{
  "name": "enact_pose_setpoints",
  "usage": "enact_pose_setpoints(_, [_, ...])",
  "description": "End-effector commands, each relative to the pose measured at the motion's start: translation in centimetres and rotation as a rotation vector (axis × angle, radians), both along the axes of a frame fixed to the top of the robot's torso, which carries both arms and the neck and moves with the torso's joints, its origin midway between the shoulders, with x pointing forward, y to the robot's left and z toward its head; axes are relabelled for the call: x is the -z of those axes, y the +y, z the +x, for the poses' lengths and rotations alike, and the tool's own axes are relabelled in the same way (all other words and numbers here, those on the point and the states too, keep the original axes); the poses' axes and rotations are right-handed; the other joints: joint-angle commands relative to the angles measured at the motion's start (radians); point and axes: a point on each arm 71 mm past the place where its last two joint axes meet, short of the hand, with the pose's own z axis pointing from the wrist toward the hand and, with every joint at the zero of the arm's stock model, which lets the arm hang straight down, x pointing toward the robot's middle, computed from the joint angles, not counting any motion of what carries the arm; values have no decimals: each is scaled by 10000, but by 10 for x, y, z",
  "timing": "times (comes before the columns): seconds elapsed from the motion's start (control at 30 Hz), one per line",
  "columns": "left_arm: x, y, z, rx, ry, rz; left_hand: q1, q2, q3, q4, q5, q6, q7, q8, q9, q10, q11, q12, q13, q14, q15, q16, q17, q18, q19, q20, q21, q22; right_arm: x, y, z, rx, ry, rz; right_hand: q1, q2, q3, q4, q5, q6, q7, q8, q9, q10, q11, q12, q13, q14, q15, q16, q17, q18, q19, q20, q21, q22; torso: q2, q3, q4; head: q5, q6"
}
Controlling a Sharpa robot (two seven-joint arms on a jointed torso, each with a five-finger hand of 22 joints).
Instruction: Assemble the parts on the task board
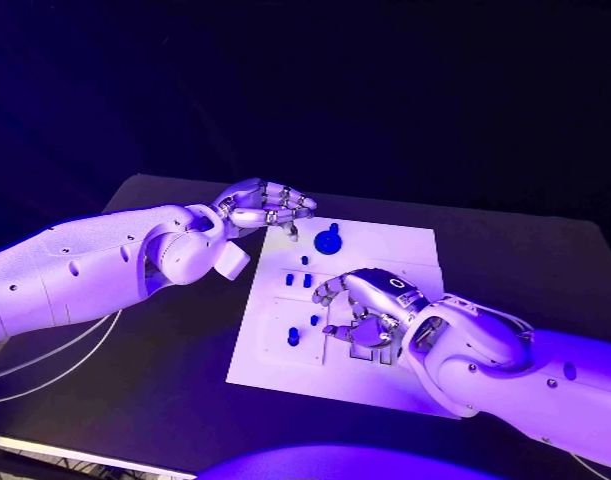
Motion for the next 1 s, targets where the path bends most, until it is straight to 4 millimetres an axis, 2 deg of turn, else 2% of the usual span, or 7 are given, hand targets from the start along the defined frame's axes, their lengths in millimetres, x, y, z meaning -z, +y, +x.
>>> enact_pose_setpoints(0.03, [-1,0,0,86,-47,-120,-34,61,-54,12,-12,-38,4,52,-12,-63,-12,-51,-8,-47,22,-48,-8,138,6,59,-47,-8,-13,-23,13,819,1078,1296,28,82,360,168,25,139,5,-64,-78,671,-54,171,-69,146,-49,39,34,-21,191,-67,195,92,-31,-8,-14,-319,123])
enact_pose_setpoints(0.2, [-1,1,0,31,-57,-114,-34,61,-54,12,-12,-38,4,52,-12,-63,-12,-51,-8,-47,22,-48,-8,138,6,59,-47,-8,-23,-71,29,2180,1964,1753,-205,-125,1121,456,3,338,-60,-150,-179,1930,-241,257,-64,452,-208,177,372,-132,630,-198,883,386,-75,-10,-56,-737,187])
enact_pose_setpoints(0.33, [0,0,-1,33,-60,-131,-34,61,-54,12,-12,-38,4,52,-12,-63,-12,-51,-8,-47,22,-48,-8,138,6,59,-47,-8,-22,-104,34,3002,2360,1373,-600,-329,1070,654,-50,959,-451,351,14,3723,-764,2606,1479,1053,-657,660,1654,-449,1571,-595,2752,1111,-118,-3,-76,-1254,71])
enact_pose_setpoints(0.5, [1,1,-2,23,-51,-138,-26,56,-60,11,-10,-53,5,52,-15,-71,-11,-51,-13,-55,23,-54,-10,139,6,61,-59,-16,-15,-140,28,3932,2947,351,-1202,-280,437,1319,-31,824,-596,1226,427,5418,-855,9037,10355,1560,-775,1647,3887,-762,2257,-687,4509,1919,-160,18,-127,-1754,-41])
enact_pose_setpoints(0.57, [2,1,-2,19,-44,-137,-26,56,-60,11,-10,-53,5,52,-15,-71,-11,-51,-13,-55,23,-54,-10,139,6,61,-59,-16,-14,-150,26,4228,3024,82,-1491,-253,105,1693,-49,839,-636,1505,533,6095,-873,9862,11970,1701,-746,1933,4623,-865,2478,-718,5229,2233,-169,27,-147,-1861,-59])
enact_pose_setpoints(0.77, [3,-1,-2,68,-12,-145,-14,60,-57,6,-6,-58,5,52,-16,-72,-12,-49,-14,-57,22,-57,-10,140,8,61,-63,-19,-7,-169,17,5044,3141,-590,-2030,-115,-679,1809,-54,838,-725,1875,631,6742,-925,10484,13351,1841,-790,2207,5397,-1000,2723,-756,6072,2612,-179,5,-134,-2024,-102])
enact_pose_setpoints(1.0, [5,-1,-3,68,27,-138,-14,60,-57,6,-6,-58,5,52,-16,-72,-12,-49,-14,-57,22,-57,-10,140,8,61,-63,-19,4,-175,3,5591,3469,-978,-2362,47,-1120,1821,-60,780,-735,1886,587,6827,-945,10531,13521,1879,-800,2275,5614,-1052,2817,-772,6384,2749,-193,2,-116,-1911,-131])
